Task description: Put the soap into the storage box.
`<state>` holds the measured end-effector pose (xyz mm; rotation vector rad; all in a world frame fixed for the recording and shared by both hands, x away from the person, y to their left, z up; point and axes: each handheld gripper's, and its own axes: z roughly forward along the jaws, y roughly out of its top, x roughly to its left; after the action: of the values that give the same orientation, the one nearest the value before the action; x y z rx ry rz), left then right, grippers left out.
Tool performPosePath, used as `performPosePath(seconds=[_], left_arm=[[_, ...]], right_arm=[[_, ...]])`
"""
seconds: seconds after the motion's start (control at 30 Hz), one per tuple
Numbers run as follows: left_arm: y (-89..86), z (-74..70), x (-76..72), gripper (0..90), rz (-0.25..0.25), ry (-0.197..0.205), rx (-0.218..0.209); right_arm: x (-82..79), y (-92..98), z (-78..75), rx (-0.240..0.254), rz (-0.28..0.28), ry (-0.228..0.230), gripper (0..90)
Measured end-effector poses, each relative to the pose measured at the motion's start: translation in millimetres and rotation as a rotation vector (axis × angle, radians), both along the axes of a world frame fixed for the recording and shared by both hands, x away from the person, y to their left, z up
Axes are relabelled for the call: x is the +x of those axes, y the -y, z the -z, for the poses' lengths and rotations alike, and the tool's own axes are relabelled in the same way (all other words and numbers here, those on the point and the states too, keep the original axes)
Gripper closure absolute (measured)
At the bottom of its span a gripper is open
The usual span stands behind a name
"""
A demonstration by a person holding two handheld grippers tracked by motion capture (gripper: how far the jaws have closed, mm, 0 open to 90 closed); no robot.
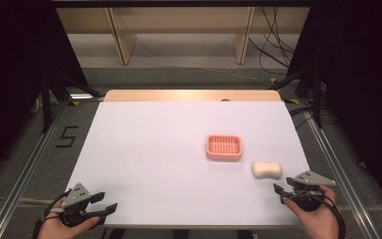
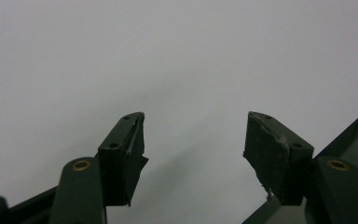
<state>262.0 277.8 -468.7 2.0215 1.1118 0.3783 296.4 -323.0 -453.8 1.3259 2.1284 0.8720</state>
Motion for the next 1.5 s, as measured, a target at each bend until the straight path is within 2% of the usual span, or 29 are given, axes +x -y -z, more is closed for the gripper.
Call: performPosePath(seconds=[0.07,0.17,0.23,0.27,0.3,0.33,0.37,0.4,0.47,0.5,0.53,0.57,0.6,0.63,0.73,0.9,0.97,1.1,1.2,1.23,1.3,1.33,1.37,1.4,1.5], left_arm=[[-0.6,-0.1,0.6,37.4,0.0,0.0,0.015],[0.1,0.4,0.4,37.3,0.007,0.001,0.01],[-0.8,0.5,0.3,37.3,0.009,-0.005,0.016],[-0.8,0.5,0.3,37.3,0.009,-0.005,0.016],[-0.5,1.0,0.0,37.3,0.001,-0.006,0.0],[-0.6,0.9,0.2,37.3,0.004,-0.005,0.002],[-0.4,0.8,0.3,37.3,0.005,-0.005,0.003],[-0.7,0.6,0.4,37.3,0.009,-0.005,0.012],[-0.3,0.7,0.5,37.2,0.012,-0.007,0.013],[-0.3,0.7,0.5,37.2,0.012,-0.007,0.013],[-0.4,0.8,0.7,37.2,0.011,-0.008,0.013],[0.2,1.2,0.5,37.3,0.004,-0.006,0.003],[-0.2,1.0,0.5,37.2,0.004,-0.009,0.003],[-0.4,0.9,0.5,37.2,0.004,-0.011,0.003],[-0.3,1.0,0.6,37.2,0.004,-0.011,0.002],[-0.1,1.1,0.6,37.2,0.005,-0.009,0.002],[-0.2,0.9,0.6,37.2,0.005,-0.009,0.003],[-0.6,0.8,0.7,37.2,0.013,-0.008,0.013],[-0.1,1.2,0.4,37.2,0.005,-0.006,0.002],[-0.2,1.1,0.5,37.3,0.005,-0.008,0.002],[0.0,1.2,0.5,37.2,0.006,-0.007,0.005],[0.0,1.2,0.5,37.2,0.008,-0.007,0.005],[-0.7,0.8,0.7,37.2,0.014,-0.009,0.015],[0.3,1.4,0.6,37.2,0.006,-0.006,0.003],[0.3,1.5,0.8,37.2,0.005,-0.007,0.001]], right_arm=[[-0.1,1.0,0.1,-0.038,-0.022,0.001,45.7],[-1.3,-1.0,-3.8,-0.057,-0.025,-0.042,43.7],[0.1,0.8,-6.9,-0.104,-0.062,-0.042,43.5],[-0.6,-0.3,-9.3,-0.104,-0.051,-0.062,43.1],[0.7,1.1,-11.3,-0.128,-0.075,-0.068,41.9],[2.7,0.8,-13.7,-0.156,-0.117,-0.103,40.8],[4.3,-0.2,-14.7,-0.173,-0.147,-0.118,39.2],[7.0,-1.6,-16.7,-0.208,-0.213,-0.166,37.7],[10.4,-5.0,-18.9,-0.266,-0.308,-0.214,37.9],[10.4,-5.0,-18.9,-0.266,-0.308,-0.214,37.9],[15.2,-8.6,-19.6,-0.316,-0.374,-0.24,37.7],[17.1,-12.4,-20.9,-0.346,-0.387,-0.286,37.8],[19.6,-14.0,-20.7,-0.364,-0.407,-0.294,37.8],[23.9,-16.2,-21.6,-0.399,-0.436,-0.322,37.5],[34.8,-19.9,-23.6,-0.464,-0.485,-0.336,37.4],[52.5,-23.0,-30.6,-0.521,-0.548,-0.371,36.4],[59.2,-23.9,-33.1,-0.539,-0.574,-0.367,36.2],[69.8,-26.0,-35.7,-0.561,-0.594,-0.374,35.9],[77.0,-26.1,-34.6,-0.567,-0.614,-0.381,35.9],[78.3,-26.5,-34.1,-0.574,-0.602,-0.39,35.9],[82.4,-25.9,-33.4,-0.584,-0.613,-0.39,35.7],[82.0,-26.1,-33.0,-0.577,-0.589,-0.398,35.6],[85.0,-25.9,-32.6,-0.578,-0.602,-0.391,35.4],[87.1,-25.5,-32.0,-0.584,-0.611,-0.384,35.3],[90.1,-26.0,-31.0,-0.59,-0.622,-0.383,34.8]])
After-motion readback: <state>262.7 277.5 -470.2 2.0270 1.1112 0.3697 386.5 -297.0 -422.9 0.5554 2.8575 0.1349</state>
